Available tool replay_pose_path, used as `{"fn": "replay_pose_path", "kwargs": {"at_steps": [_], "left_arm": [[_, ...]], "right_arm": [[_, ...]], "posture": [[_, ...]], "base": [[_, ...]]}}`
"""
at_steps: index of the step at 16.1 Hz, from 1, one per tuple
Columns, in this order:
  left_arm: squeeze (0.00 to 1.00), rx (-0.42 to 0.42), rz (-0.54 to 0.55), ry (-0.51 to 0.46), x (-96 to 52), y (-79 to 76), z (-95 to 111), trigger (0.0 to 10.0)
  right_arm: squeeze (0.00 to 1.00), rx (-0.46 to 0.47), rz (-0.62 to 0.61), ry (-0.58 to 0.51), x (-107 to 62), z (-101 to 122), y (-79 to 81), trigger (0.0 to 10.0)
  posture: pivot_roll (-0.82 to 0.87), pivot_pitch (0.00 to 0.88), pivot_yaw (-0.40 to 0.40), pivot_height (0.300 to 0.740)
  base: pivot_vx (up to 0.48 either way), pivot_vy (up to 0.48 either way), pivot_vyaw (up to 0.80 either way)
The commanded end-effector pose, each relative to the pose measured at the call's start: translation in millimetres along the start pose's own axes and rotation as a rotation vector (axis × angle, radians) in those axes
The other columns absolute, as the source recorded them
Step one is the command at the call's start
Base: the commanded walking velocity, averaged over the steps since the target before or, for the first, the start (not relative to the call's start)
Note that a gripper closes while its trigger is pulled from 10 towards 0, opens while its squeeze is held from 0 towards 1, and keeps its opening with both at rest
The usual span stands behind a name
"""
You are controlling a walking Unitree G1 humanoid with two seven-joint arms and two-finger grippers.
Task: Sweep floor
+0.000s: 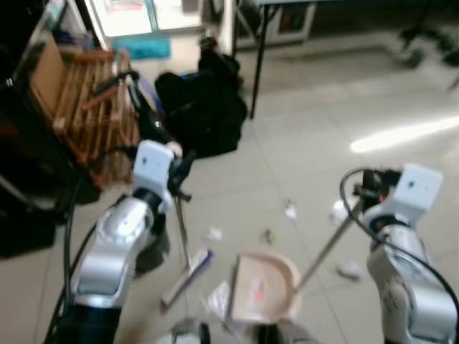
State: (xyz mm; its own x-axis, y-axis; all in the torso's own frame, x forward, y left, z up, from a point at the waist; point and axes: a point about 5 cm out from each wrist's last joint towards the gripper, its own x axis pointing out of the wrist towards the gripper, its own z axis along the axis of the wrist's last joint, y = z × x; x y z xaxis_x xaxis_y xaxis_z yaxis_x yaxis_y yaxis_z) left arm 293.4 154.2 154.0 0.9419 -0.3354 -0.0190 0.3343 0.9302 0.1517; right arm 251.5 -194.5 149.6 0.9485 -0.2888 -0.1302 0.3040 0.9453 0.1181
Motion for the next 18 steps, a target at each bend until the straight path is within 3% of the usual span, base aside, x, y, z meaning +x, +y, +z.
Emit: {"fn": "replay_pose_path", "kwargs": {"at_steps": [1,11,13,15,16,18], "left_arm": [[0.0,0.016,0.009,-0.024,-1.0,1.9,6.3,10.0],[0.0,0.043,0.027,0.009,1.0,2.7,5.7,10.0],[0.0,0.094,0.069,-0.003,2.4,5.3,5.7,10.0],[0.0,0.1,0.092,-0.008,4.4,6.2,5.6,10.0],[0.0,0.085,0.103,-0.065,5.5,5.3,9.9,10.0],[0.0,0.065,0.095,-0.089,11.8,-0.7,11.1,10.0]], "right_arm": [[0.0,0.012,0.021,-0.031,-1.9,7.7,3.0,10.0],[0.0,0.011,0.008,-0.03,-1.7,7.1,-0.5,10.0],[0.0,-0.143,-0.059,-0.107,0.1,9.0,-4.8,10.0],[0.0,-0.204,-0.066,-0.152,1.7,8.9,-3.9,10.0],[0.0,-0.169,-0.06,-0.152,3.5,6.1,-3.4,10.0],[0.0,-0.11,-0.05,-0.224,10.3,5.9,-5.7,10.0]], "posture": [[-0.03,0.139,0.009,0.74],[-0.03,0.156,0.013,0.74],[-0.03,0.163,0.013,0.74],[-0.02,0.17,0.015,0.74],[-0.02,0.184,0.021,0.74],[0.0,0.214,0.028,0.74]], "base": [[0.0,0.0,0.0],[0.0,0.0,0.0],[0.0,0.0,0.0],[0.0,0.0,0.0],[0.0,0.0,0.0],[0.0,0.0,0.0]]}}
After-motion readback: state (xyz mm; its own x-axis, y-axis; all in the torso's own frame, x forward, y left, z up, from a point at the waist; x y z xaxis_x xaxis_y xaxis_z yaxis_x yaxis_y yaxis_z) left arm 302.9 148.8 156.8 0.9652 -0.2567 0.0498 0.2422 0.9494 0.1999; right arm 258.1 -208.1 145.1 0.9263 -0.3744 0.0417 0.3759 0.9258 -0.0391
